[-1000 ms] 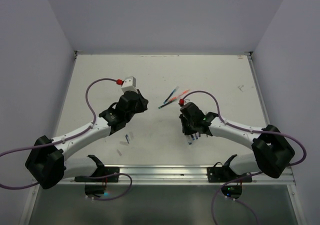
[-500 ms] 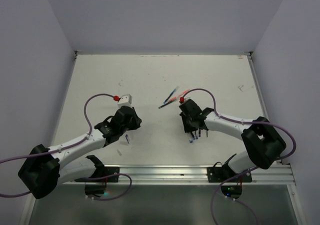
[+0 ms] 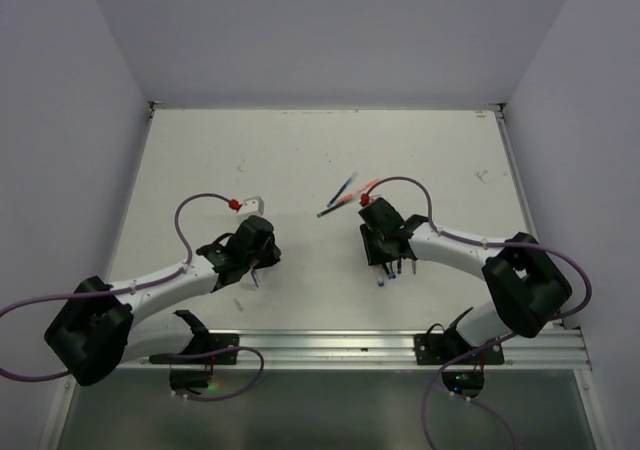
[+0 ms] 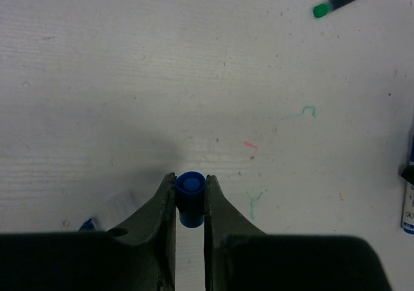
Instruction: Open the pen caps
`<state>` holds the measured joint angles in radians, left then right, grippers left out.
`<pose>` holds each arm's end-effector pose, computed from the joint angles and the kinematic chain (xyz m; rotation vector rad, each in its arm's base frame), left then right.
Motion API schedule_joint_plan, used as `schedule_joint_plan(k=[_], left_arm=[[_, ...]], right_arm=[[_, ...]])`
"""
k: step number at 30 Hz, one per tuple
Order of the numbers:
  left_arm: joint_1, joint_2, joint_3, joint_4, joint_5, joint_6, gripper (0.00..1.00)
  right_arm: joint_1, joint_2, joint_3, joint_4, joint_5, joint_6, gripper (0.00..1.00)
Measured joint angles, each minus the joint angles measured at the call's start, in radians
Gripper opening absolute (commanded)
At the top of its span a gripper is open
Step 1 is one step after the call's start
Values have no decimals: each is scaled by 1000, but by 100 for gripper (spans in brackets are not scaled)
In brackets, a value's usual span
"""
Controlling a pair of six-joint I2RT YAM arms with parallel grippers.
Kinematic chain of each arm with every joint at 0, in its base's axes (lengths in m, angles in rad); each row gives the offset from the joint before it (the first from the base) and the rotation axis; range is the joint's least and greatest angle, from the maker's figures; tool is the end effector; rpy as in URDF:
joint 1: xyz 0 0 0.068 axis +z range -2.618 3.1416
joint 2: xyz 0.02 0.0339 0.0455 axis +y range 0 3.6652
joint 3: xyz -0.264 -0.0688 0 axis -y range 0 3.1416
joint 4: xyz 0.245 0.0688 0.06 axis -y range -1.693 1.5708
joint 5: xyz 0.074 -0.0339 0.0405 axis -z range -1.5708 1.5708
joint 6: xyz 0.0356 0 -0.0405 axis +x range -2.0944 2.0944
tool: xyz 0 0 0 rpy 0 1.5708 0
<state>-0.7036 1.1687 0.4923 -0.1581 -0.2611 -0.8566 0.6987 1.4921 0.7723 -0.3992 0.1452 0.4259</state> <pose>0.1722 -0.1341 0.1696 -0.3057 2.3925 -0.4287 0.2106 0.1702 0.1620 -0.3199 2.6601 0.1634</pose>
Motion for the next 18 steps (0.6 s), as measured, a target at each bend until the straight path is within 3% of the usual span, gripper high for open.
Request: schedule_joint_plan(k=[3,6,12,18], left_arm=[[0,2,-4,-10,-1,-16,3],[0,3,-20,-19,-3,-25,2],[0,37,-32,-43,-7,-43,3],[0,46,-32,-38,-21,-60,18]], right_arm=[[-2,-13,0,-1,-1,2,55],[-2,-60,0,-3,-2,0,64],[-2,-178,12,-12,-14,-3,70],[-2,-322,47,-46,-34,-3,72]])
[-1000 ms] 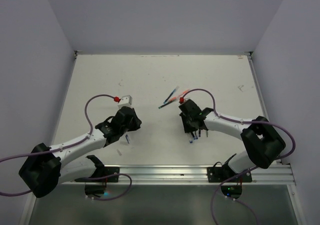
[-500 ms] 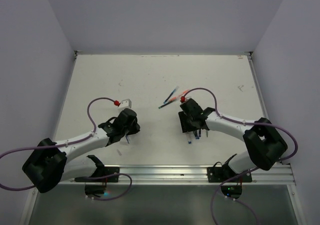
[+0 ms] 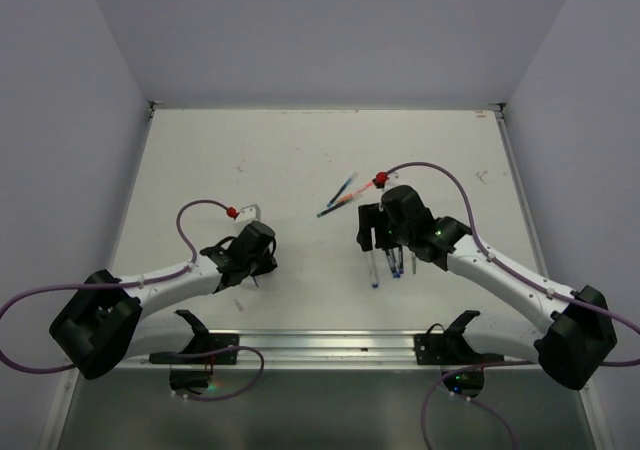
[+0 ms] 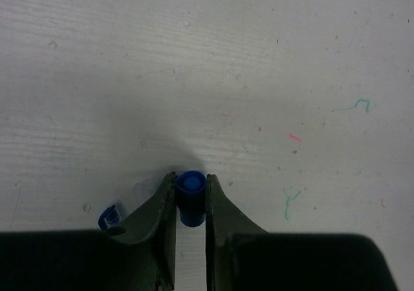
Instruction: Open the pen caps
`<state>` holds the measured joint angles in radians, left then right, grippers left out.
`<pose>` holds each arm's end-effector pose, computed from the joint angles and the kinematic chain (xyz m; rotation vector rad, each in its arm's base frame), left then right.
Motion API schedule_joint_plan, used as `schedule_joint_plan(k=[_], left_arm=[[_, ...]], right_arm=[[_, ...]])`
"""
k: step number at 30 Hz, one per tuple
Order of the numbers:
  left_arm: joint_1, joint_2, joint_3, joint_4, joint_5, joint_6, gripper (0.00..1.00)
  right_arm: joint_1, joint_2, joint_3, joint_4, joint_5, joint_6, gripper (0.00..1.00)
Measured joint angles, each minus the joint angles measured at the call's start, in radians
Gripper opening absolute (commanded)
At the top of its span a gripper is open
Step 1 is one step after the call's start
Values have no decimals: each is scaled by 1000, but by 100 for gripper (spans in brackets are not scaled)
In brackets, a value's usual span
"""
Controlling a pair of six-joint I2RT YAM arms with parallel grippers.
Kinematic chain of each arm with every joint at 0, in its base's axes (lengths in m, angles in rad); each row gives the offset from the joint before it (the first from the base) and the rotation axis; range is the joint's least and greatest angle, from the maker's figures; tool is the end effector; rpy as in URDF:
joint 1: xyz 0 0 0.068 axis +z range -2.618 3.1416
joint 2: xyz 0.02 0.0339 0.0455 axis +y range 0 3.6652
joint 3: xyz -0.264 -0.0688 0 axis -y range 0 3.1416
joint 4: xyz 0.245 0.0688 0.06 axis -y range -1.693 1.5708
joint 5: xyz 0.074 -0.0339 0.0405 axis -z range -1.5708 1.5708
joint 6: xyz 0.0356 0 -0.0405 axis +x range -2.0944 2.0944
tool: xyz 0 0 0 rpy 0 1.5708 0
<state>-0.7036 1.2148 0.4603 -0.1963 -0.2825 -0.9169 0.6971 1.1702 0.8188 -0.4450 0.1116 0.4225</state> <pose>0.1669 -0.1286 0.1488 -0.3788 2.4699 -0.3346 0.1898 0.1537 0.2504 -0.2742 2.3833 0.4058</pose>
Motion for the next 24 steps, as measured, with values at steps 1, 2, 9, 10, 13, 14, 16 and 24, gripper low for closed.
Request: schedule_joint_plan(k=[1,2,9,10,13,14,16,24], left_arm=[[0,0,0,0,-2,-4,20],[0,1,0,-1,-6,-8,21],[-2,1,1,-9,-26,-35,36],[-2,0,1,-11,-28,-37,36],[-3,-3,3,-19,-36,-45,38],[-3,-5,3,-23,-39,-45,38],[-3,-9,3,-32,-42,-46,39],[-8,-72,35,-123,-55,-33,51]], right_arm=[[0,-23,6,-5,0,0,72],[0,-42,11,-8,0,-1,73],[0,-120,17,-26,-1,-5,74],[0,-120,17,-29,-2,-5,74],[-1,-120,17,-43,-2,-5,74],[-2,-121,17,-43,-2,-5,74],[-2,-121,17,-45,-3,-5,74],[-3,-117,15,-45,-3,-4,74]])
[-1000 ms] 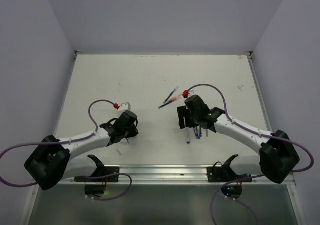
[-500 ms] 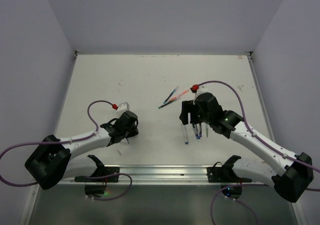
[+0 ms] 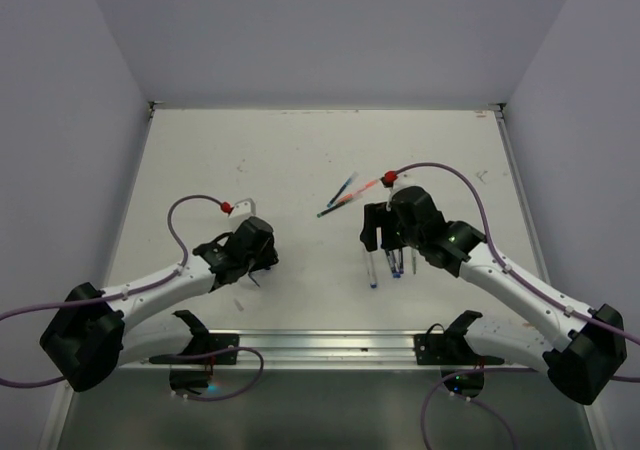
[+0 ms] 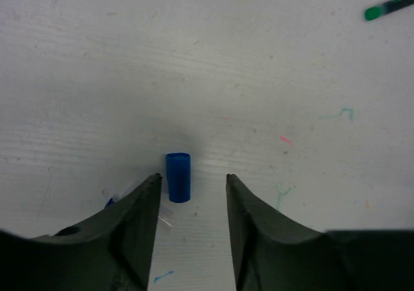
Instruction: Open the pen caps
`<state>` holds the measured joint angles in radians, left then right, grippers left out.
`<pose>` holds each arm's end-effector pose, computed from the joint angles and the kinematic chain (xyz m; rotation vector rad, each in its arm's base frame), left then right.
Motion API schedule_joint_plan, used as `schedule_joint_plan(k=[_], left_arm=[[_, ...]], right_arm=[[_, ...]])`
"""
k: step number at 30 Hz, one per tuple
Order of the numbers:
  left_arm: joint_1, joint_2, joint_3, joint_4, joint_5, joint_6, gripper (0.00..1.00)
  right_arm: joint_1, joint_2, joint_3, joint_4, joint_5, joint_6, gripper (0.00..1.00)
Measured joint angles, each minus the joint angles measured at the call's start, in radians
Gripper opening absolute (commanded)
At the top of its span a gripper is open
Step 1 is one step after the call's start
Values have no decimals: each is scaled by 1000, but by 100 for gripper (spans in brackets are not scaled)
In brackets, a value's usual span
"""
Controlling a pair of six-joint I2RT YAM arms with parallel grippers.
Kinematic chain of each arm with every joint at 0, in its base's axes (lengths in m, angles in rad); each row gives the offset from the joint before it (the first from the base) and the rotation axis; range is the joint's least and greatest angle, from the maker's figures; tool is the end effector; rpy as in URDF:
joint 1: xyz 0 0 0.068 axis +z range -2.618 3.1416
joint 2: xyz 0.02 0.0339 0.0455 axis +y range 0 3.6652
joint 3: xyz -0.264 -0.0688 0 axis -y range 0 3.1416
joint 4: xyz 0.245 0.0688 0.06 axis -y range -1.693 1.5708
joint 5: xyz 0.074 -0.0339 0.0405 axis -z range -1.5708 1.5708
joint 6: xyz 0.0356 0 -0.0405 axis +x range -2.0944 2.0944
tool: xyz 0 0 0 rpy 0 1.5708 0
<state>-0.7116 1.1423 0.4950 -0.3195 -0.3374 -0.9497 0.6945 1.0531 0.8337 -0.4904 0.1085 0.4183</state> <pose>0.1615 -0.1237 0.1652 -0.4249 2.4454 -0.2854 0.1750 0.1407 0.2769 -0.2618 2.3032 0.4552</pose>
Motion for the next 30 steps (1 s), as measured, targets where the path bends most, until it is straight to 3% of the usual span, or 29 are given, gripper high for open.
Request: schedule_joint_plan(k=[5,11,19,25,30], left_arm=[[-18,-43,112,12,-8,57,62],[-22,38,252,118,26,203,64],[-21,417,533,226,119,406,58],[-8,703,866,216,148,548,54],[5,834,995,218,153,640,54]], right_arm=[[0,1,-5,-5,2,6,84],[0,8,-2,-37,31,29,96],[-1,63,82,-156,155,101,91],[-2,51,109,-204,201,140,84],[-2,33,116,-224,224,151,83]])
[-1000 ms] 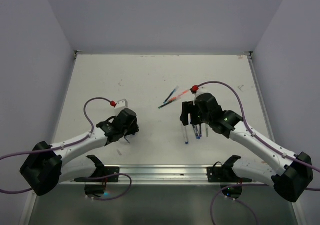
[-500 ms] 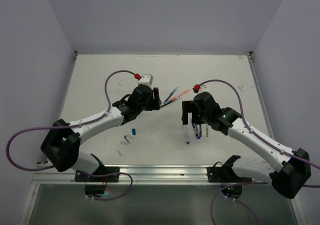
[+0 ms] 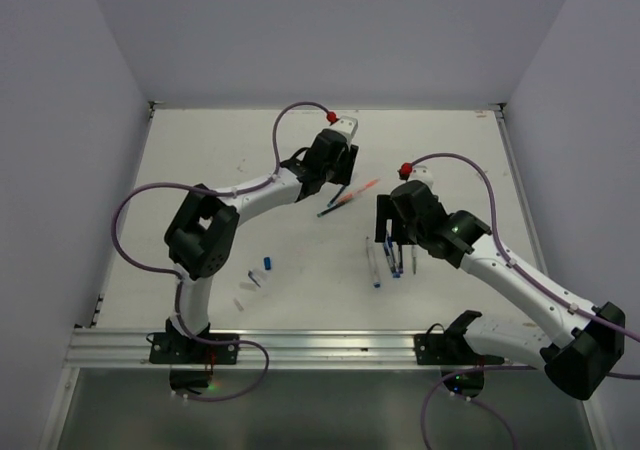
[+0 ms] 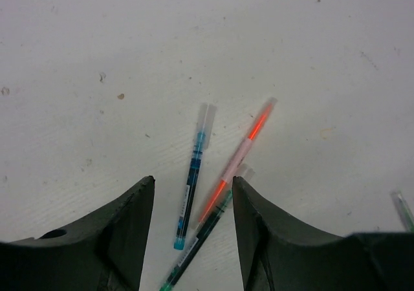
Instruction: Open the pen caps
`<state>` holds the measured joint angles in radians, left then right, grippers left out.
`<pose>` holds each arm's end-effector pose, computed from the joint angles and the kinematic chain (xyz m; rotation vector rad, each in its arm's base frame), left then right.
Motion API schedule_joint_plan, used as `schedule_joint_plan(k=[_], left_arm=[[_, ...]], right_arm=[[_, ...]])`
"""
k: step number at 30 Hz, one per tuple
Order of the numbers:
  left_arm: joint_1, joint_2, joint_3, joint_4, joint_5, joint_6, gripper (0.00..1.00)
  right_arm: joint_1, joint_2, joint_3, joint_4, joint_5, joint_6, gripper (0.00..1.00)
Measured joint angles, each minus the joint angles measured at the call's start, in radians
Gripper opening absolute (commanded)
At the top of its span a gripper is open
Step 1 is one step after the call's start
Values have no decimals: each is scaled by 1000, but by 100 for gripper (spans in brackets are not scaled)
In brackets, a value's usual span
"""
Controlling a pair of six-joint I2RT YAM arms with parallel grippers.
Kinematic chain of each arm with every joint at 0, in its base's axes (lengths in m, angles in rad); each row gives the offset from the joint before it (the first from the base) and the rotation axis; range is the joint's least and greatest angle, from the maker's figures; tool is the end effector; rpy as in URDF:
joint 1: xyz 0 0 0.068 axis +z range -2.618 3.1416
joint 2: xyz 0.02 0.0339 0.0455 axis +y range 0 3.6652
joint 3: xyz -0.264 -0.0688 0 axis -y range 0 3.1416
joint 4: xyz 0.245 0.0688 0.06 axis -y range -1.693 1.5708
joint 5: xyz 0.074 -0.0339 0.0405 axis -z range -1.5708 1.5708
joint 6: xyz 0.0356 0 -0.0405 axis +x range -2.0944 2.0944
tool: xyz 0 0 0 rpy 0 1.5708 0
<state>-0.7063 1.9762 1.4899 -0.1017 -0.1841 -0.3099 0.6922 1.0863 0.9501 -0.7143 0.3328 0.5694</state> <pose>0.3538 -0.2932 0.2342 0.3223 2.1494 -0.3902 0.1760 0.1308 0.2924 0.0042 2.3703 0.2045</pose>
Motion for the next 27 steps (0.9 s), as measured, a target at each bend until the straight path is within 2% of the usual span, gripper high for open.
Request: schedule_joint_plan(k=[3,4,16,20,27], left_arm=[[6,47,26,-6,-1,38,54],[8,59,31,-8,0,44,54],[20,167,30,-3,22,67,49],[20,194,20,10,25,66,44],[20,205,8,26,20,64,25]], right_arm=[[0,0,2,-12,16,4,89],[0,0,2,-16,18,7,98],[0,-1,11,-42,51,9,99],[0,-5,11,-42,51,6,99],[0,-35,11,-42,52,-1,98]])
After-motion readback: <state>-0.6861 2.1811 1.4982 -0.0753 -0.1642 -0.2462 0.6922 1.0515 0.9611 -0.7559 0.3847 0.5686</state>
